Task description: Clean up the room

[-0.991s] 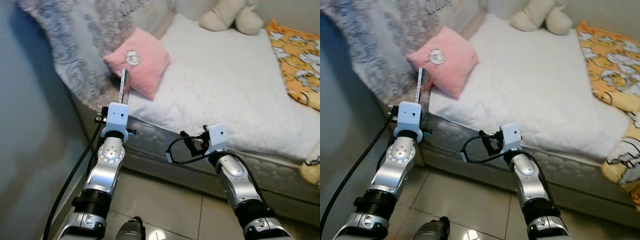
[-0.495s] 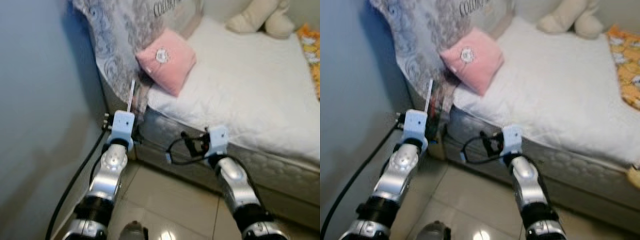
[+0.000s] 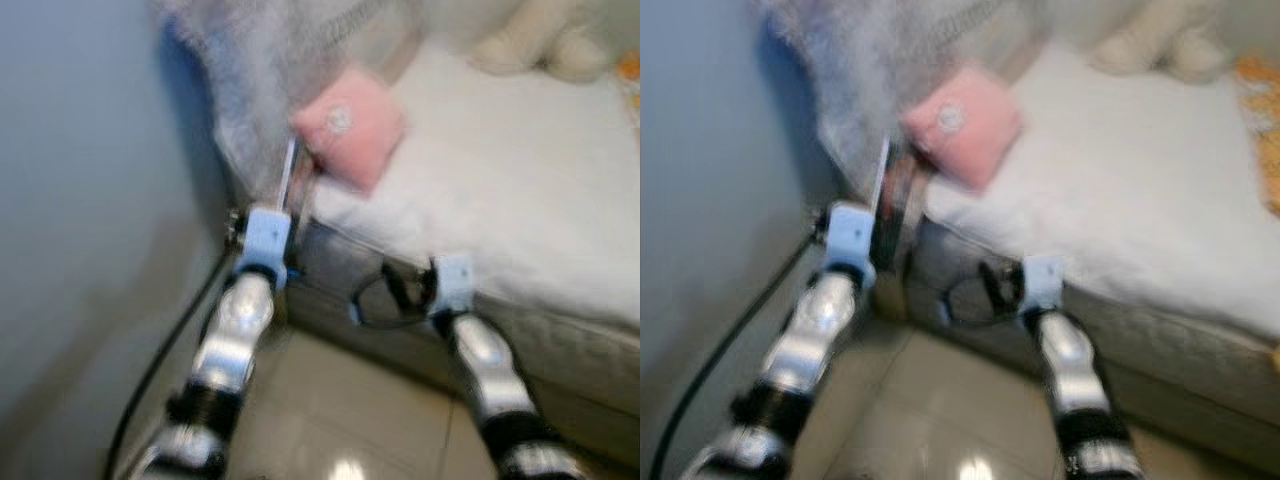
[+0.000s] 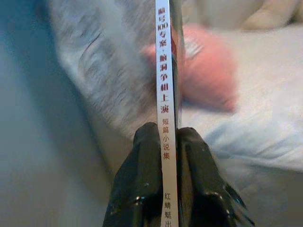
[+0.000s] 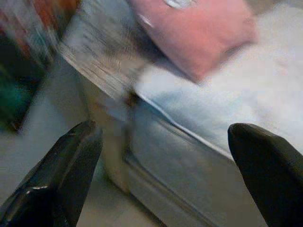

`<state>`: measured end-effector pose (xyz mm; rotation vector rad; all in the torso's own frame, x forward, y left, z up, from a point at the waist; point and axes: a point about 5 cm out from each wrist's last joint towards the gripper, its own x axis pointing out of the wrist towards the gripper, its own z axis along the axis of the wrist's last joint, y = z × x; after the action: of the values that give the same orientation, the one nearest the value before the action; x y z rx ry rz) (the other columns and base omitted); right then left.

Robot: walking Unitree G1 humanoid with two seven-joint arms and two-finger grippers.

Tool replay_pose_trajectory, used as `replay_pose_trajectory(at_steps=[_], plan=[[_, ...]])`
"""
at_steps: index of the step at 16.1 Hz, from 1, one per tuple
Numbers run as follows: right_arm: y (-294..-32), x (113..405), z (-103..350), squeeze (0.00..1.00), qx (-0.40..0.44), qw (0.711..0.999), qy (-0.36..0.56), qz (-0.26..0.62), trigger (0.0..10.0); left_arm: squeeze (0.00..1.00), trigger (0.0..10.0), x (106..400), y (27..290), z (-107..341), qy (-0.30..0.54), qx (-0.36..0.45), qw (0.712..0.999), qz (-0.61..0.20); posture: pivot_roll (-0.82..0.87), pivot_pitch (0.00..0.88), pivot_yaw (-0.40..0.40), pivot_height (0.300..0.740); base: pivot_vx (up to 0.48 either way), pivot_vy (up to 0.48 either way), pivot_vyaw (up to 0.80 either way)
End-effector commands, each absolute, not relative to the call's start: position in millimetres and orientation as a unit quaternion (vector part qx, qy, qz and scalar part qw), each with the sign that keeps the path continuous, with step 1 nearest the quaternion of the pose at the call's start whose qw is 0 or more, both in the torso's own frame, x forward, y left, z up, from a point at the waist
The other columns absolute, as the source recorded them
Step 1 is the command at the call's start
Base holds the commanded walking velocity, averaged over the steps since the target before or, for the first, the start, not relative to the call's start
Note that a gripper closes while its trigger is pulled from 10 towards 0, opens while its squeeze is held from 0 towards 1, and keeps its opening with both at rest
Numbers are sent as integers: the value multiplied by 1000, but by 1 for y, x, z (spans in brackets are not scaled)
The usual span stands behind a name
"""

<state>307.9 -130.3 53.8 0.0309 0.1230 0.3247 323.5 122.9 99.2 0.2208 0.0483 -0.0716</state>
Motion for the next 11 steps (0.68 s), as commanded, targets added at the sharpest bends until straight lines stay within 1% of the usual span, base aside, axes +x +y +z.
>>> replay_pose_trajectory(at_steps=[1, 5, 6, 9, 11], plan=[[-141, 307, 54, 0, 10, 987, 60, 149, 10000, 0, 10000, 329, 112, 115, -9, 102, 994, -47, 37, 0, 14, 740, 472, 0, 0], [-141, 307, 55, 0, 8, 987, 57, 151, 10000, 0, 10000, 328, 110, 118, -21, 99, 993, -56, 39, 0, 11, 740, 472, 0, 0], [-141, 308, 55, 0, -8, 987, 62, 148, 10000, 0, 10000, 328, 109, 119, -23, 98, 993, -58, 40, 0, 10, 740, 472, 0, 0], [-142, 309, 57, 0, -1, 989, 54, 141, 10000, 0, 10000, 329, 109, 118, -24, 99, 993, -61, 36, 0, 10, 740, 472, 0, -760], [-141, 308, 57, 0, -3, 988, 50, 144, 10000, 0, 10000, 330, 109, 119, -24, 99, 993, -61, 36, 0, 10, 740, 469, 0, 0]])
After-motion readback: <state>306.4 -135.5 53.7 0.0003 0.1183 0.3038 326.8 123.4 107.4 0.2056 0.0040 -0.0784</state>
